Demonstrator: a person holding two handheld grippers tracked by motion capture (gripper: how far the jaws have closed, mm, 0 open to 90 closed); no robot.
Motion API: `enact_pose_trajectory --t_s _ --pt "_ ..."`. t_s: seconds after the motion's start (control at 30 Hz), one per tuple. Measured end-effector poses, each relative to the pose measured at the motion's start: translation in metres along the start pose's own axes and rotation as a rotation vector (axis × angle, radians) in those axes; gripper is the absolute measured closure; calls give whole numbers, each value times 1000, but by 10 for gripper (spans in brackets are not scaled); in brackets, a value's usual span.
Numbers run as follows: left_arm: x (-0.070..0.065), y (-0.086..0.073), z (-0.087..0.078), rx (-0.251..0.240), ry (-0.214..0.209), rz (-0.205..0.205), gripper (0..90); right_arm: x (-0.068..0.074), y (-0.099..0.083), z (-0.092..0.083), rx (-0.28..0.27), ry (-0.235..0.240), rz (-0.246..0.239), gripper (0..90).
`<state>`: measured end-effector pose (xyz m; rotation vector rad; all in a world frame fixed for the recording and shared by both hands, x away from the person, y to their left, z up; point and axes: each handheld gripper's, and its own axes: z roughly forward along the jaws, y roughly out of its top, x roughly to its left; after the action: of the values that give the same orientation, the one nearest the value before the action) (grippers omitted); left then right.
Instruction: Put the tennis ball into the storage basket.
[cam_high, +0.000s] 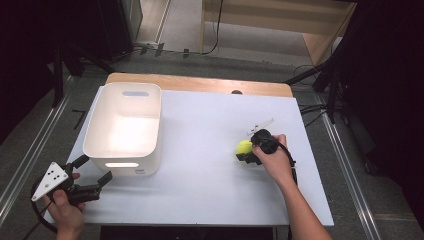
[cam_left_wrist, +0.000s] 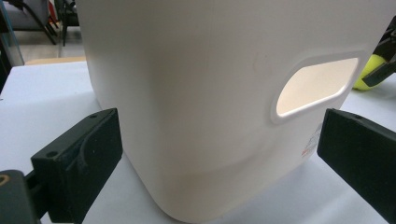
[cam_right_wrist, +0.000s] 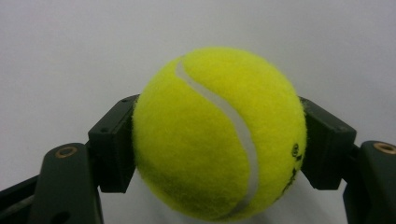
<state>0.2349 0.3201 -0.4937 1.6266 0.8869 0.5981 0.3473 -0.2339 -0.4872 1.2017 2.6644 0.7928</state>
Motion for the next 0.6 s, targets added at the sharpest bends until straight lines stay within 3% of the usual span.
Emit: enact_pose_trajectory --t_s 0.6 --pt "0 0 0 0 -1 -1 2 6 16 -7 -21 19 -25 238"
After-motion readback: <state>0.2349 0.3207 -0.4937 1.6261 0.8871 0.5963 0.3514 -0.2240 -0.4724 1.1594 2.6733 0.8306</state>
